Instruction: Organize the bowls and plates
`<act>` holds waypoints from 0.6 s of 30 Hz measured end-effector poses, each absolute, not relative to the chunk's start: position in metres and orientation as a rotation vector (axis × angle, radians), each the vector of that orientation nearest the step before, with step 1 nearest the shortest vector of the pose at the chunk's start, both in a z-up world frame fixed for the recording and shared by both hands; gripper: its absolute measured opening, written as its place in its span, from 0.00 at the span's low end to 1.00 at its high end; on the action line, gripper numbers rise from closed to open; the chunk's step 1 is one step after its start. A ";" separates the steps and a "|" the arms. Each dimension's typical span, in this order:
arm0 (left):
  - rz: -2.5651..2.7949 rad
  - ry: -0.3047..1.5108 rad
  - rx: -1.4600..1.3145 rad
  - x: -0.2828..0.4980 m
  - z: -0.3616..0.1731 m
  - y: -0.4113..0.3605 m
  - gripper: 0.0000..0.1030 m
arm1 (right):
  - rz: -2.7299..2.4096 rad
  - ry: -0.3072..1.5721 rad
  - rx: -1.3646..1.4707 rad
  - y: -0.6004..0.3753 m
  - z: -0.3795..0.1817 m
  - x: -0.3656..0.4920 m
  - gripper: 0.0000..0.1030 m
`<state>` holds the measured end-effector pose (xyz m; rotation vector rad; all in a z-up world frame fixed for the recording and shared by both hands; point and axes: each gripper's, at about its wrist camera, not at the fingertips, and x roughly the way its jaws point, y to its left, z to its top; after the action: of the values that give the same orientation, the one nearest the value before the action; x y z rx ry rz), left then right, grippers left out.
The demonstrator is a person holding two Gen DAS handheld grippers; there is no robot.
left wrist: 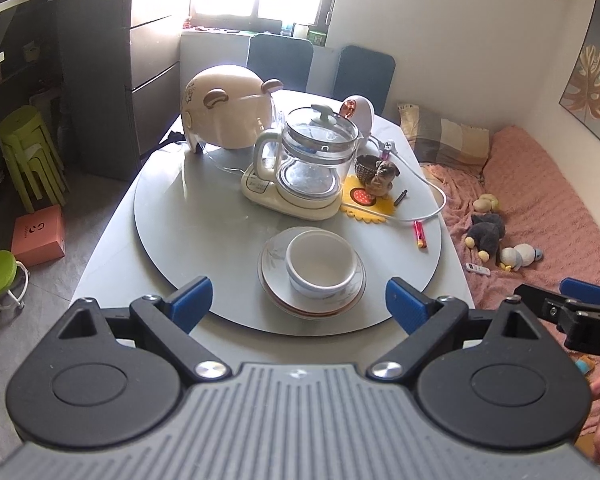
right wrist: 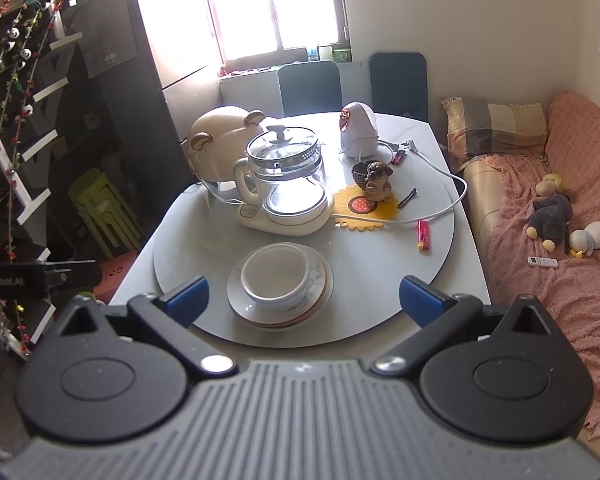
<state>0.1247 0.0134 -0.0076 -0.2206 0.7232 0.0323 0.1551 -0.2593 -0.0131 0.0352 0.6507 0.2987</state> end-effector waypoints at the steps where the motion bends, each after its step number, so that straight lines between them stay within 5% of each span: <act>1: 0.033 0.724 -0.219 0.124 -0.008 0.013 0.93 | 0.298 0.651 0.037 -0.260 -0.013 0.155 1.00; 18: 0.034 0.706 -0.198 0.116 -0.002 0.007 0.93 | 0.305 0.649 0.025 -0.259 -0.013 0.154 1.00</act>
<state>0.1155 0.0067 -0.0023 -0.1979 0.7059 0.0335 0.1536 -0.2589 -0.0125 0.0249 0.6486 0.3046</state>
